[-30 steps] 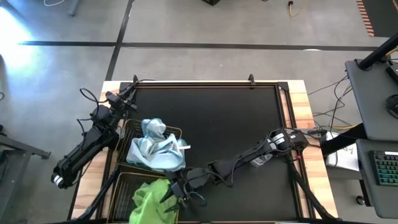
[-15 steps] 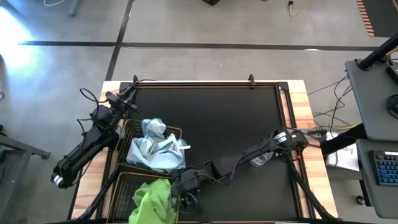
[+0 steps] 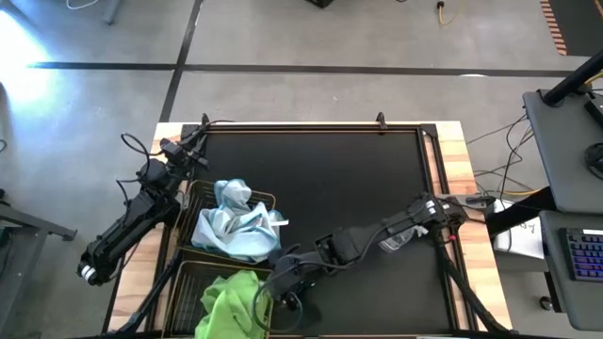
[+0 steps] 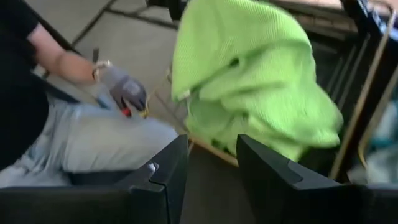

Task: Sort microfiber towel by color & place in baskets
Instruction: Return to Home Position

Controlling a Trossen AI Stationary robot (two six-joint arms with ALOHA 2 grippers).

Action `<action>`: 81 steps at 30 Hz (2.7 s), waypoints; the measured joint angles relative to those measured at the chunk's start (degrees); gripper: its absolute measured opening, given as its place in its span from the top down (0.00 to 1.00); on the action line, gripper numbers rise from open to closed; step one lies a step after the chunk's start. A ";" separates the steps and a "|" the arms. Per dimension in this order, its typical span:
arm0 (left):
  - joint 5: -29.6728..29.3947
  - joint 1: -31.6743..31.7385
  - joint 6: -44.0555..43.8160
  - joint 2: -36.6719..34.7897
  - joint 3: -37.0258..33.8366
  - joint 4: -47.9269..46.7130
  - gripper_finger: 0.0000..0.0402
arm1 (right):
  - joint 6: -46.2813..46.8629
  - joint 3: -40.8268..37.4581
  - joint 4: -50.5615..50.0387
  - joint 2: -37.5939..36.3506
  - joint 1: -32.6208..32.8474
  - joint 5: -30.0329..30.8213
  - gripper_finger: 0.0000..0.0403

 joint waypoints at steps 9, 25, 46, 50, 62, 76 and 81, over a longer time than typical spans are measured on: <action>0.00 0.02 0.00 0.00 0.00 -0.01 0.72 | -1.60 0.46 -12.45 -3.50 0.24 0.02 0.71; 0.00 0.02 0.00 0.00 0.00 0.00 0.72 | -6.43 0.46 -24.43 -11.12 0.22 0.50 0.78; -0.01 0.01 0.00 0.00 0.00 0.00 0.72 | -1.49 -7.63 -30.72 -28.80 0.11 18.17 0.78; 0.00 0.02 0.00 0.00 0.00 0.00 0.72 | 0.35 -16.02 -25.07 -34.33 0.11 19.48 0.80; -0.01 0.02 0.00 0.00 0.00 -0.02 0.72 | 4.84 -51.98 -4.41 -50.44 0.11 19.43 0.81; -0.01 0.01 0.00 0.00 0.00 0.00 0.72 | 6.11 -84.55 28.96 -69.06 0.10 19.45 0.81; -0.01 0.02 0.00 0.00 0.00 -0.02 0.72 | 4.15 -88.25 34.81 -74.16 -0.02 21.17 0.81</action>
